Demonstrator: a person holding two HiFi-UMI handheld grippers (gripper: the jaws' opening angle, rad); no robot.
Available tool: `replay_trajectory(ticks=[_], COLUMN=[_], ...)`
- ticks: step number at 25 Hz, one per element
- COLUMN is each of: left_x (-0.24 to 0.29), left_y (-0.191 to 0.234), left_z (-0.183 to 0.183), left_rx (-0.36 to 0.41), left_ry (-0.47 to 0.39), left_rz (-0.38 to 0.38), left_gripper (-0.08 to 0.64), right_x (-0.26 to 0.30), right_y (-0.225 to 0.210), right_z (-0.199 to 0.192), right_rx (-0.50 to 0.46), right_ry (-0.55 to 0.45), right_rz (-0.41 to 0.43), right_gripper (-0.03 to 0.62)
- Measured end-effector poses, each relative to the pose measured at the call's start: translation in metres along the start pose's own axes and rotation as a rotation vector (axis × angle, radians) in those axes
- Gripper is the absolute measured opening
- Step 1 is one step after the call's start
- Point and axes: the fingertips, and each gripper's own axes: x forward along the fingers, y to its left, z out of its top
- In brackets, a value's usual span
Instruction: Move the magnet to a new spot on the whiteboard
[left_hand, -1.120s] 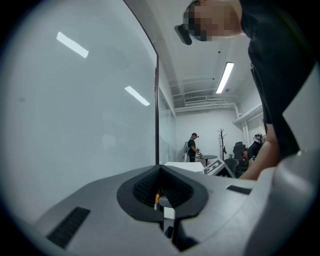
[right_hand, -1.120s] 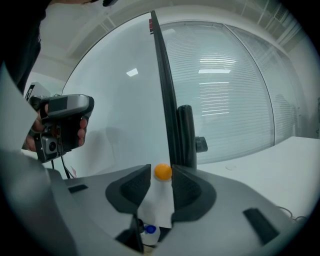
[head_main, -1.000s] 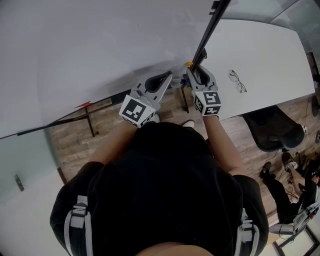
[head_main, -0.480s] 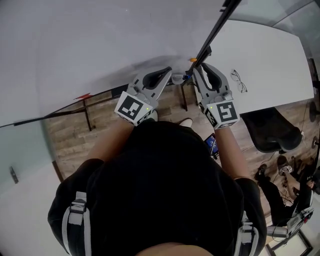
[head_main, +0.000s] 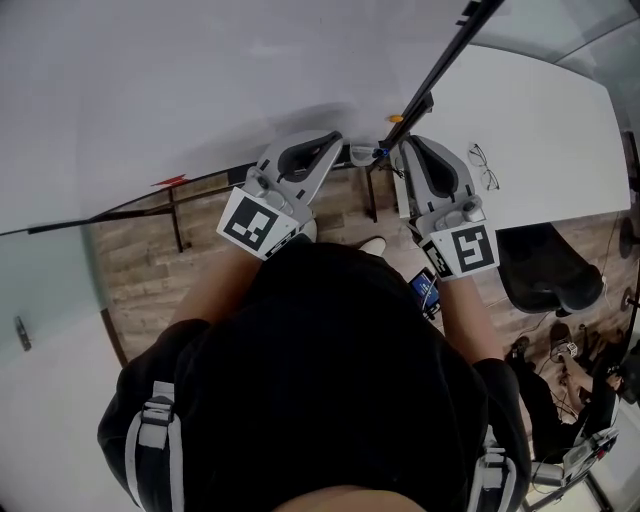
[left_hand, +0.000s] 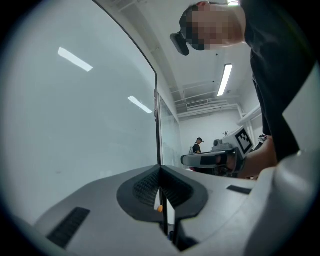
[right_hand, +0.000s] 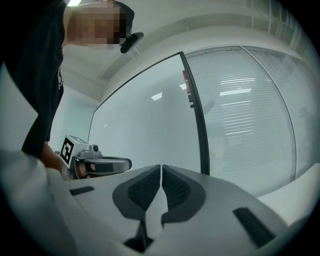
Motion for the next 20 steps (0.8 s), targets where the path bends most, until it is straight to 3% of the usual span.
replay_trajectory(ticks=[20], left_x=[-0.011], left_y=[0.025], left_z=[0.002], left_rx=[0.007], left_ry=[-0.019], left_rz=[0.051], left_gripper=[0.005], right_x=[0.005], right_y=[-0.002], right_z=[0.004], right_rx=[-0.001], right_ry=[-0.027], right_rz=[-0.064], right_gripper=[0.0])
